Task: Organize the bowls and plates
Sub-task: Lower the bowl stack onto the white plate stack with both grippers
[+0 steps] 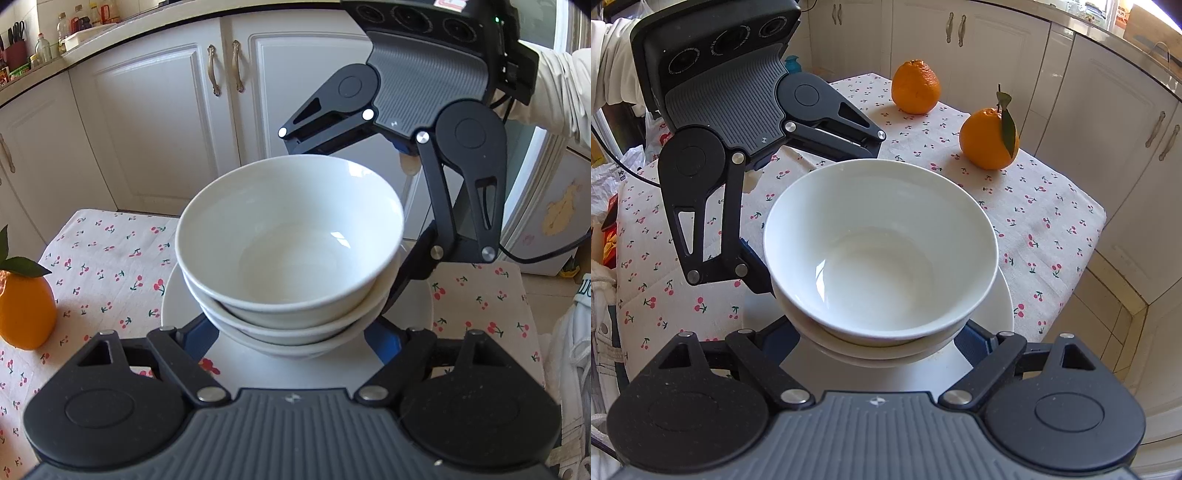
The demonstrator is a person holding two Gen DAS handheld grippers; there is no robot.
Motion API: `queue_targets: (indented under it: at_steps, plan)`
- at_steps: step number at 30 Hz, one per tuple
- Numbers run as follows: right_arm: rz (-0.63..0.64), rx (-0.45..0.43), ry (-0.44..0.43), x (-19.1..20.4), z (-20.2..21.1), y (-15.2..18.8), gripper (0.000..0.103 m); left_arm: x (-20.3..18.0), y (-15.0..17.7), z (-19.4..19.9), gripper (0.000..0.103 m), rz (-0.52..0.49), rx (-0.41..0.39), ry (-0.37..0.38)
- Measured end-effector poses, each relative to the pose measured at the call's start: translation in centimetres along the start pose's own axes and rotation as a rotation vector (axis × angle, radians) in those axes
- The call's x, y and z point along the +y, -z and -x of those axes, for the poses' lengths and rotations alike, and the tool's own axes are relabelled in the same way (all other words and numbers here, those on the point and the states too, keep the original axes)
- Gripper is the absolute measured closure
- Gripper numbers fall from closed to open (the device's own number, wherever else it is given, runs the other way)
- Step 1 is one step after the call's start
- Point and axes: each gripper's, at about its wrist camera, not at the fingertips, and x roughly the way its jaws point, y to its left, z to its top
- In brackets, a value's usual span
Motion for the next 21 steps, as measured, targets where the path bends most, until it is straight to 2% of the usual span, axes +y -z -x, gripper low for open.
queue_targets:
  at_steps: [5, 7, 9, 11, 14, 19, 21]
  plan:
    - [-0.015, -0.006, 0.001, 0.0, 0.1, 0.0, 0.01, -0.3, 0.0, 0.0, 0.018, -0.006, 0.001, -0.016]
    - [-0.019, -0.009, 0.001, 0.0, 0.0, 0.0, 0.006, -0.5, 0.0, 0.0, 0.017, -0.013, 0.001, -0.028]
    - [-0.037, -0.026, -0.002, 0.1, 0.0, 0.1, 0.0, -0.7, 0.0, 0.0, 0.015, -0.011, 0.002, -0.038]
    - [-0.054, -0.033, -0.002, 0.2, 0.1, 0.1, 0.0, -0.7, 0.0, 0.0, 0.01, -0.004, 0.003, -0.049]
    - [-0.074, -0.028, 0.013, 0.5, 0.1, 0.3, 0.0, -1.1, 0.2, 0.4, 0.009, 0.001, 0.004, -0.068]
    - [-0.11, -0.031, 0.071, 1.6, 1.3, 0.7, 0.0, -2.5, 0.8, 2.4, 0.006, 0.026, -0.034, -0.142]
    - [-0.148, -0.025, 0.106, 2.2, 1.8, 0.8, 0.0, -3.5, 1.1, 3.7, 0.002, 0.057, -0.065, -0.202]
